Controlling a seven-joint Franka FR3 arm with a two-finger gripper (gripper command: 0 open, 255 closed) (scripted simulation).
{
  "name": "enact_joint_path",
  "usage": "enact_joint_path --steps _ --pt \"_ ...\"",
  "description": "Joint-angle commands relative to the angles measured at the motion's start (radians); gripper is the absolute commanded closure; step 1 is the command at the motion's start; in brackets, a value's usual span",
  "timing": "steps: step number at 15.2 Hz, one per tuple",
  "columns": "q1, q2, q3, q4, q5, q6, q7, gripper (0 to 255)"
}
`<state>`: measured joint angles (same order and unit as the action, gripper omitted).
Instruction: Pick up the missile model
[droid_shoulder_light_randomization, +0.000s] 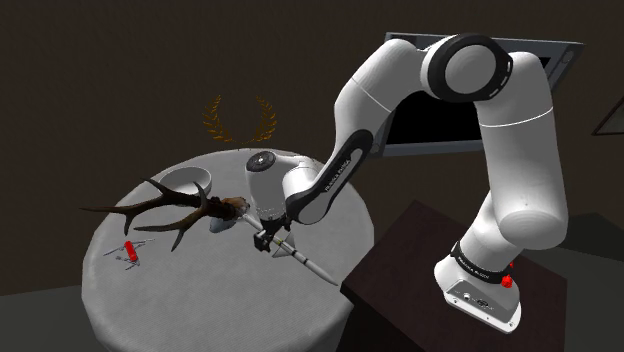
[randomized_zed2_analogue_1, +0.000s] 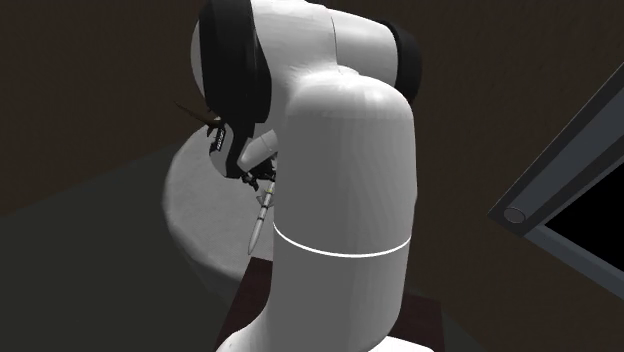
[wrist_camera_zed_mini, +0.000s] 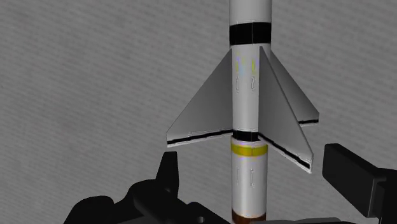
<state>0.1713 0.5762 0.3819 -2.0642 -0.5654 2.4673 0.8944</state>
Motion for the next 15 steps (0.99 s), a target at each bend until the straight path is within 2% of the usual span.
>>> enact_joint_path --steps 1,10,15 --pt "0.001 0.004 -0.002 0.001 -0.003 0.003 0.002 255" --pt "0.001 0.003 -0.002 0.001 -0.002 0.002 0.002 255" --pt "-0.02 -0.055 0.028 -0.013 0.037 -0.038 -0.028 255"
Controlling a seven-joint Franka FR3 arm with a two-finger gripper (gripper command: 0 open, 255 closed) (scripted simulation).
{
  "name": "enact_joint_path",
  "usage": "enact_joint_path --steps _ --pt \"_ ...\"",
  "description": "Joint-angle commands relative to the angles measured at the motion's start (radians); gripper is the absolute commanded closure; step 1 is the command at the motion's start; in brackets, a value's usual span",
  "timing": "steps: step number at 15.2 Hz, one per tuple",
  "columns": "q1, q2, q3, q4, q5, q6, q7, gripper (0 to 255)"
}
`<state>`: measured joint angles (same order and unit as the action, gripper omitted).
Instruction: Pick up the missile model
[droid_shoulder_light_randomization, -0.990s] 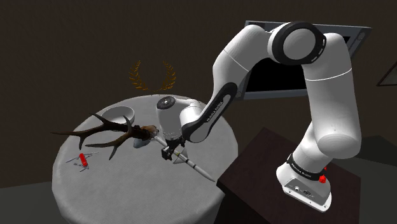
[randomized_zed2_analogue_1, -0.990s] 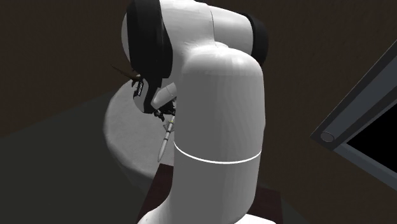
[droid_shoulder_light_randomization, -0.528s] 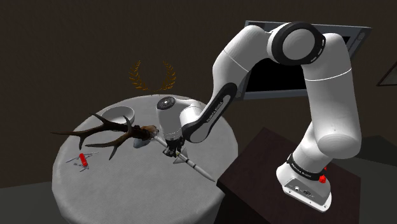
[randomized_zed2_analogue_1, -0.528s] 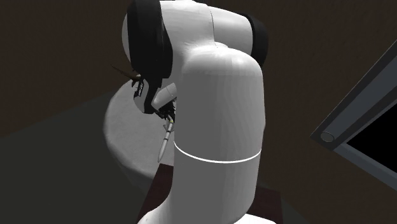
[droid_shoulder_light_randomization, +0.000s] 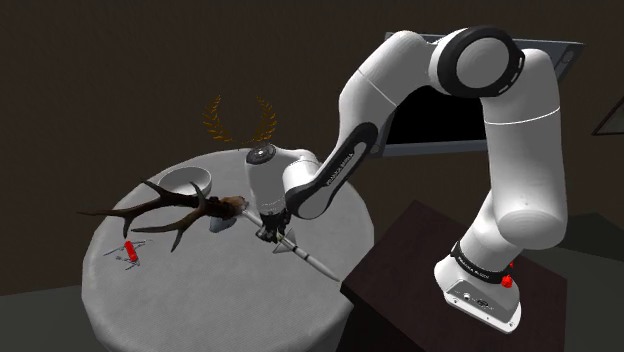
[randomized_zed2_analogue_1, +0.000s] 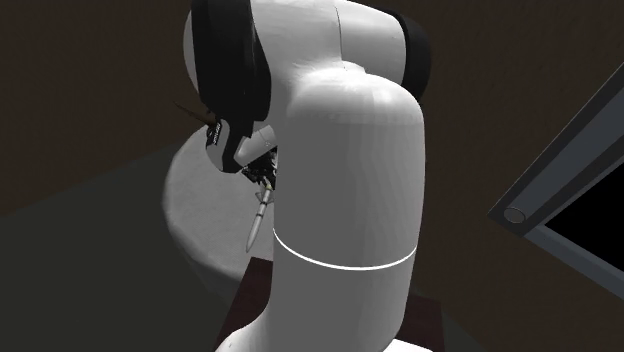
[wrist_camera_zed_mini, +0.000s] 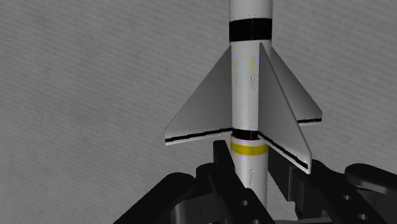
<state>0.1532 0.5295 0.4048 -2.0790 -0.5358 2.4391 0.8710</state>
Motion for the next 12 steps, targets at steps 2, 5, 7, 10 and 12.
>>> enact_joint_path --steps 2,5,7,10,12 --pt "-0.011 -0.031 0.017 -0.002 0.024 -0.026 -0.018 255" --pt "-0.023 -0.064 0.033 -0.006 0.048 -0.051 -0.037 255" --pt "-0.03 -0.086 0.044 -0.008 0.065 -0.068 -0.05 255" --pt "-0.041 -0.119 0.059 -0.009 0.09 -0.095 -0.069 255" --pt "-0.041 -0.12 0.06 -0.009 0.092 -0.096 -0.07 255"
